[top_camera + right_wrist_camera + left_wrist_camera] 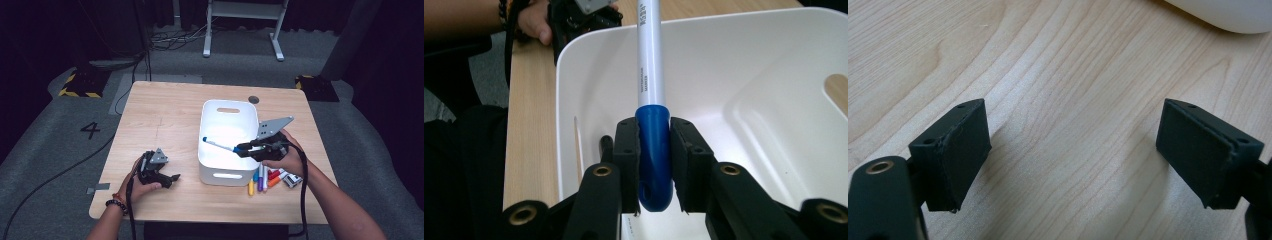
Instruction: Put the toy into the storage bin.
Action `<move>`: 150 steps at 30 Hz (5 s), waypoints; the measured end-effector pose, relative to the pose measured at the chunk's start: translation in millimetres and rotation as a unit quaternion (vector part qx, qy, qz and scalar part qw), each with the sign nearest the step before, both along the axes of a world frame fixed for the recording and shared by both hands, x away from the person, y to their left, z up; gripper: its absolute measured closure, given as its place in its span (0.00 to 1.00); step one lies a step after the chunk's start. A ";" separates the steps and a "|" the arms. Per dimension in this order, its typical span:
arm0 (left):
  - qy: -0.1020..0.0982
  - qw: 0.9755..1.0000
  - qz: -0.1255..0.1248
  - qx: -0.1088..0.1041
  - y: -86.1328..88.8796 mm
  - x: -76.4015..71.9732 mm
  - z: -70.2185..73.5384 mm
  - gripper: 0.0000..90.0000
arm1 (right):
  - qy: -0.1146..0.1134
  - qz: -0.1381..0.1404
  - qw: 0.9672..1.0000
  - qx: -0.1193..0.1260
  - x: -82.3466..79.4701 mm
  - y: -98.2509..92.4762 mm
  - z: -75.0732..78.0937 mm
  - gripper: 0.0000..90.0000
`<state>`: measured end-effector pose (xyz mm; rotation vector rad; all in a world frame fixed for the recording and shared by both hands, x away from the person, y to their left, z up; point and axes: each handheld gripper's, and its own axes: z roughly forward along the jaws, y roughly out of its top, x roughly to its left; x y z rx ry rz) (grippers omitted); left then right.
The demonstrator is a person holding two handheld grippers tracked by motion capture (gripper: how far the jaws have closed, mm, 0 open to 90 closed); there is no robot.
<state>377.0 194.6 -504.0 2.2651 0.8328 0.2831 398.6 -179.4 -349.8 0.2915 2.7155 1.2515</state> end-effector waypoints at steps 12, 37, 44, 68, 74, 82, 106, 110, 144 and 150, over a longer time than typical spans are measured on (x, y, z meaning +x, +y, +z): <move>-0.001 1.000 0.000 0.001 0.1 0.0 0.1 0.16 | 0.015 0.019 0.998 -0.065 -3.9 11.2 -10.8 0.83; 0.002 1.000 0.000 -0.002 -0.1 0.0 -0.2 0.16 | 0.037 0.015 0.989 -0.143 -0.2 11.5 -9.1 0.81; -0.003 1.000 -0.001 0.003 0.3 0.2 0.3 0.16 | 0.037 0.021 0.988 -0.146 -1.8 11.2 -10.9 0.77; -0.005 1.000 0.000 0.004 0.3 0.3 0.3 0.16 | -0.045 -0.149 0.987 -0.034 22.7 -111.1 -20.0 0.66; -0.005 1.000 0.000 0.004 0.3 0.2 0.3 0.16 | -0.015 -0.172 0.983 -0.058 52.9 -123.3 -55.8 0.67; -0.005 1.000 0.000 0.003 0.1 0.2 0.2 0.16 | 0.013 -0.193 0.977 -0.087 84.4 -128.6 -90.9 0.66; -0.004 1.000 0.000 0.003 0.0 0.2 0.2 0.16 | 0.062 -0.229 0.966 -0.106 116.7 -135.9 -126.9 0.70; -0.004 1.000 0.000 0.003 0.0 0.2 0.1 0.16 | 0.062 -0.229 0.965 -0.114 118.7 -136.7 -129.4 0.72; -0.005 1.000 0.000 0.004 0.1 0.3 0.3 0.16 | 0.011 -0.269 0.963 0.004 85.9 -167.2 -80.5 0.83; -0.004 1.000 0.000 0.004 0.1 0.3 0.3 0.16 | -0.003 -0.260 0.965 0.044 67.5 -169.9 -56.0 0.83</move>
